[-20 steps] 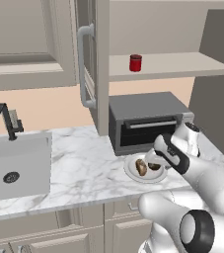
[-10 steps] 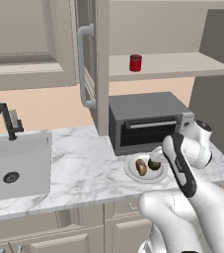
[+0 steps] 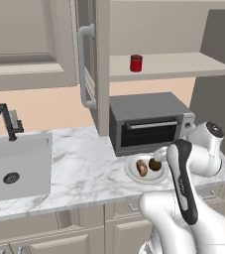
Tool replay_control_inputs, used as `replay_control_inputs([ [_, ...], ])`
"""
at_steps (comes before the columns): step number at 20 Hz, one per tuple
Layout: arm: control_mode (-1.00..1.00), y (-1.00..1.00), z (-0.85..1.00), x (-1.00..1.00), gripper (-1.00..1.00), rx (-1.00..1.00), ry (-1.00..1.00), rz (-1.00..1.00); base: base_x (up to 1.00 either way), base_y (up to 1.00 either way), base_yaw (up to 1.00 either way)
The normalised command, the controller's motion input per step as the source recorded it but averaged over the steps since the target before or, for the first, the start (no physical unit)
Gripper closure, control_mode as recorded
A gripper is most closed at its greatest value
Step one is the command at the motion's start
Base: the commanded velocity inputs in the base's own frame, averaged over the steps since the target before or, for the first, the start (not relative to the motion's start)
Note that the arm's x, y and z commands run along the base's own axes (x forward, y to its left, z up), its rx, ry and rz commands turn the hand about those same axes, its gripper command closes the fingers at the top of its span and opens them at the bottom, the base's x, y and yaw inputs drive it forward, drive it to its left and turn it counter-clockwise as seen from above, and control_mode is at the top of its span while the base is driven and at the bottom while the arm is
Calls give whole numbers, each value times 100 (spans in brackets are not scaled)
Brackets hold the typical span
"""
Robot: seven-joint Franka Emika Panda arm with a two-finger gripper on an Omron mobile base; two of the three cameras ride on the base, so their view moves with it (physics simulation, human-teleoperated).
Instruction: Pick the avocado and bread from the counter and place them on the plate. Then pick the jam from the cabinet and place it next to the plate. Lastly close the cabinet door.
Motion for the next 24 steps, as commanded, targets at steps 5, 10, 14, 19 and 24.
replay_control_inputs([
  [5, -100, 4, 49, -15, -100, -8, -2, 0, 0, 0, 0],
  [10, -100, 3, 51, -6, -100, -4, -1, 0, 0, 0, 0],
  [14, -100, 2, 55, -3, -100, 0, -10, 0, 0, 0, 0],
  [19, -100, 5, 57, -2, -100, 0, -11, 0, 0, 0, 0],
  [24, -100, 12, 55, 0, -100, 0, -13, 0, 0, 0, 0],
])
